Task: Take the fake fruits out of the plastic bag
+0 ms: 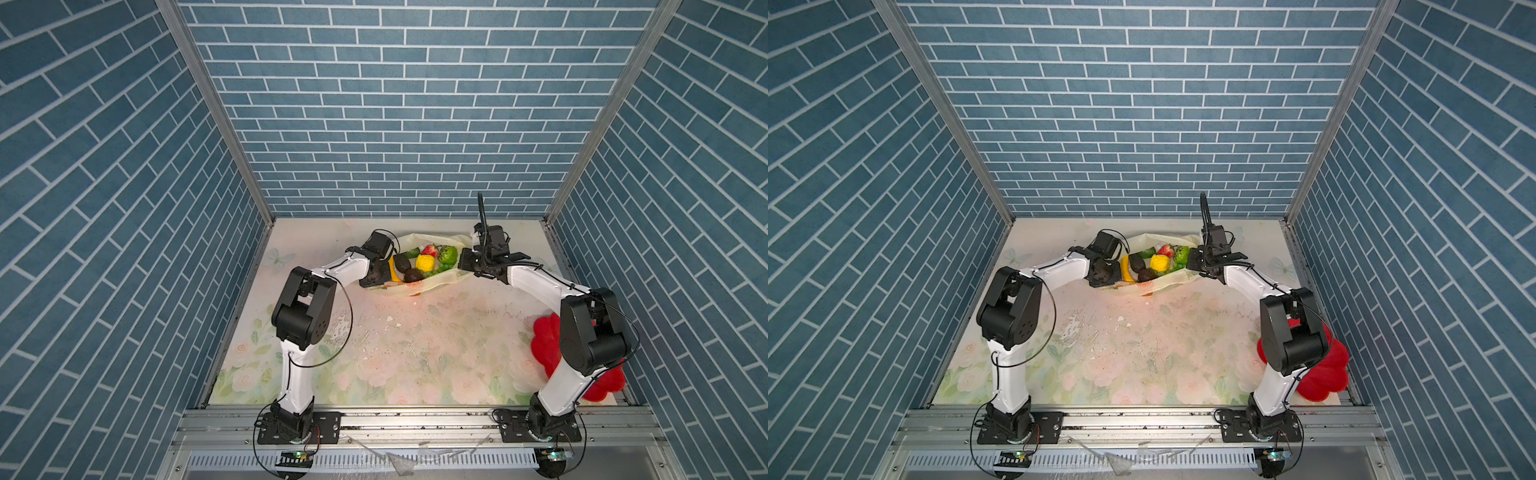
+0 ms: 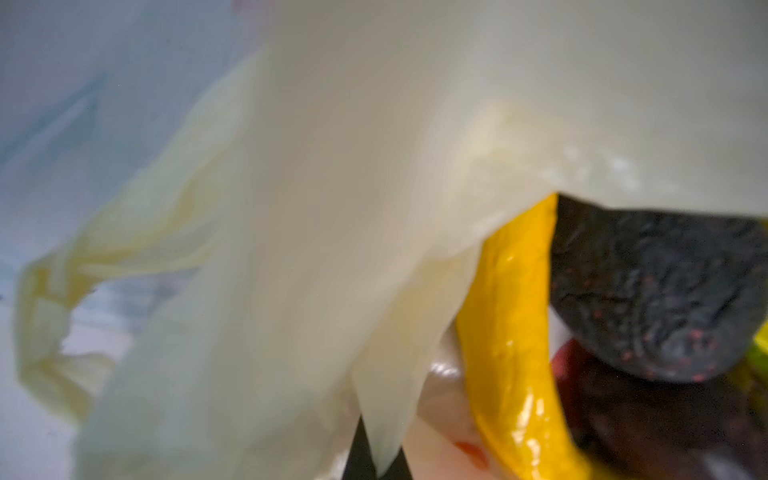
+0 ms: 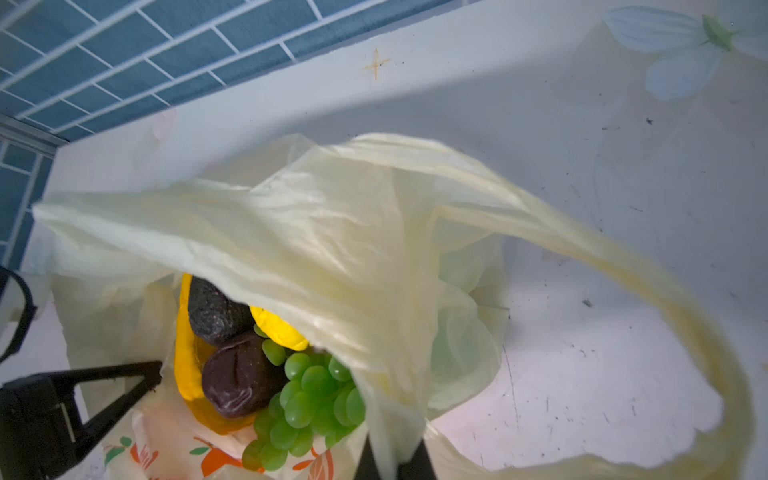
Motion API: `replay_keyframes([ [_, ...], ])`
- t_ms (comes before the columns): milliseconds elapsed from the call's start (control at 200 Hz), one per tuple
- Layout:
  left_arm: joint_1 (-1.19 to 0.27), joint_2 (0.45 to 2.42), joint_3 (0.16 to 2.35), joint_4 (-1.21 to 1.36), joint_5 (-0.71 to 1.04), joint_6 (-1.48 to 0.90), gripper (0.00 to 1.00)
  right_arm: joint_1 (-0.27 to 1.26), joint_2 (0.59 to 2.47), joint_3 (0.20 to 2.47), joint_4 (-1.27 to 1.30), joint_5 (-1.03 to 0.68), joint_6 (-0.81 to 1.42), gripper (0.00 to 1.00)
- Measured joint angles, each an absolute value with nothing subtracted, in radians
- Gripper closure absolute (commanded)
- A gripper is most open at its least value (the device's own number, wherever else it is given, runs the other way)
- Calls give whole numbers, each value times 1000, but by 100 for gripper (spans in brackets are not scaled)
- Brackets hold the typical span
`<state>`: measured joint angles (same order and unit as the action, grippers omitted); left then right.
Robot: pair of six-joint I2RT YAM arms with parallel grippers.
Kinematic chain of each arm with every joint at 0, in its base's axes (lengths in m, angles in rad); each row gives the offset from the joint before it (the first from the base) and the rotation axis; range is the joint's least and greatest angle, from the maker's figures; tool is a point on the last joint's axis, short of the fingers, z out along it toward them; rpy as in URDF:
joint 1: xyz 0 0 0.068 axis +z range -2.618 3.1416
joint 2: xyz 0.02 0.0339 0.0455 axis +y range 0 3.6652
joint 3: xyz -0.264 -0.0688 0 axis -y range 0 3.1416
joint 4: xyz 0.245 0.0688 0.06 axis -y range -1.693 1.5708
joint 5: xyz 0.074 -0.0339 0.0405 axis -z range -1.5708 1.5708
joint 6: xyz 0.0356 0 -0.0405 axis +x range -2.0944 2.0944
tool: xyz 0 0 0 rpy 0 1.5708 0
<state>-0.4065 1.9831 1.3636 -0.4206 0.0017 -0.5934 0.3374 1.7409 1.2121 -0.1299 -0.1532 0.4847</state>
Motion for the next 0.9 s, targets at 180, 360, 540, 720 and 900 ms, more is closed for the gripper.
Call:
replay_keyframes([
  [180,-292,1729,1079,-182,78,-645,100,313,1758,1200,-32,-313,570,100],
  [360,-268,1568,940,-49,79,-648,100,327,1857,1235,23,-356,587,100],
  [540,-272,1447,812,-9,68,-627,100,382,1987,1376,21,-350,569,100],
  [720,-340,1437,810,-6,68,-561,100,432,1998,1430,-7,-320,514,100],
  [900,-413,1483,810,-6,73,-523,100,446,1963,1382,-72,-250,463,100],
])
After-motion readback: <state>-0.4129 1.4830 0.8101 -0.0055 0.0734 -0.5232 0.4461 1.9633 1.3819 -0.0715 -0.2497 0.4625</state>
